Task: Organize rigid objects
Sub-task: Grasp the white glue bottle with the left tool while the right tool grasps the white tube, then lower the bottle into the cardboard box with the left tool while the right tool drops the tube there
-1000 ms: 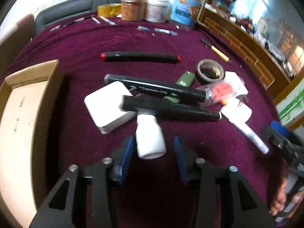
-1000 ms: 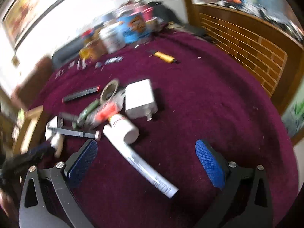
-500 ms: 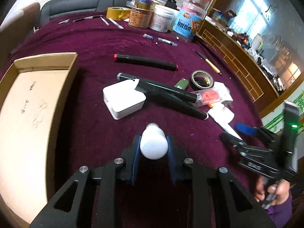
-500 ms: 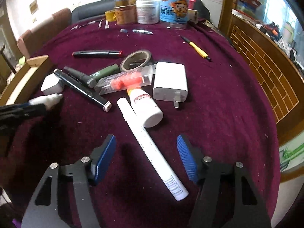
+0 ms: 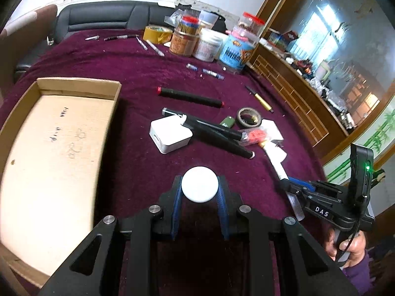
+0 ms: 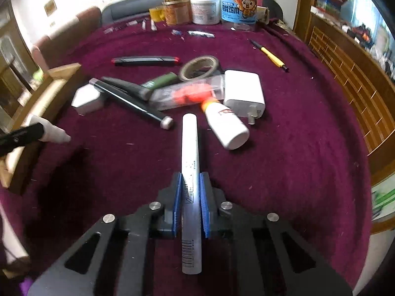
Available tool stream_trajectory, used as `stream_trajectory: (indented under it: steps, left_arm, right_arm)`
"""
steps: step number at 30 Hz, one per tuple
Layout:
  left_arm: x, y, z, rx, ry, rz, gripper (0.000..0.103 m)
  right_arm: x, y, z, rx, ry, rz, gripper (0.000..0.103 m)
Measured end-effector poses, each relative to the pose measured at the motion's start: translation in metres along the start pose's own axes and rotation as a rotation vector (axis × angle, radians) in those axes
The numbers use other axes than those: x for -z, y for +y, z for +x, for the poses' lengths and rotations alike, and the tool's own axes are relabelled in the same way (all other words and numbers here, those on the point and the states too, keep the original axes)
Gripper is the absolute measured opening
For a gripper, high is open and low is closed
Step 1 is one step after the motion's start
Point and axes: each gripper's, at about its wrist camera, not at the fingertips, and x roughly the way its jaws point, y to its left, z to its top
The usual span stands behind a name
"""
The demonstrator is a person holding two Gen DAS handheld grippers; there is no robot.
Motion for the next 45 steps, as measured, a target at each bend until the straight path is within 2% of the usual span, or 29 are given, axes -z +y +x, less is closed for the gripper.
stream_trajectory:
  steps: [5, 11, 14, 19, 24, 28, 32, 36, 39, 40, 45]
  left_arm:
    - [-0.007, 0.024, -0.034, -0.011, -0.029, -0.024, 0.022]
    - [-0.022, 0.069, -0.055, -0.072, -0.050, -0.092, 0.022]
    - [-0.030, 0.088, -0.057, -0.120, -0.073, -0.098, 0.022]
    - [-0.048, 0.117, -0.041, -0.156, -0.082, -0.121, 0.022]
    - [-0.068, 0.144, -0.011, -0.157, -0.035, -0.150, 0.022]
    - [-0.076, 0.161, 0.013, -0.176, 0.000, -0.168, 0.022]
    - [-0.078, 0.179, 0.028, -0.149, 0.022, -0.212, 0.022]
    - [-0.081, 0.185, 0.031, -0.145, 0.014, -0.230, 0.024]
    - [-0.082, 0.190, 0.035, -0.156, 0.025, -0.242, 0.029]
    - [-0.082, 0.192, 0.037, -0.150, 0.031, -0.248, 0.035]
    - [-0.079, 0.205, 0.041, -0.087, 0.043, -0.300, 0.041]
  right_arm:
    - [-0.007, 0.018, -0.016, -0.139, -0.030, 0.025, 0.012]
    - [-0.027, 0.068, -0.018, -0.291, -0.026, -0.004, 0.012]
    - [-0.041, 0.097, -0.013, -0.373, -0.007, -0.008, 0.012]
    - [-0.075, 0.141, 0.016, -0.493, 0.058, 0.051, 0.012]
    - [-0.105, 0.177, 0.061, -0.491, 0.133, 0.106, 0.012]
    - [-0.125, 0.198, 0.095, -0.436, 0.147, 0.138, 0.012]
    - [-0.135, 0.208, 0.110, -0.416, 0.155, 0.165, 0.012]
    - [-0.140, 0.223, 0.121, -0.356, 0.157, 0.132, 0.012]
    - [-0.141, 0.226, 0.130, -0.330, 0.169, 0.126, 0.012]
    - [-0.140, 0.226, 0.133, -0.322, 0.172, 0.128, 0.012]
    - [-0.142, 0.226, 0.135, -0.258, 0.145, 0.101, 0.013]
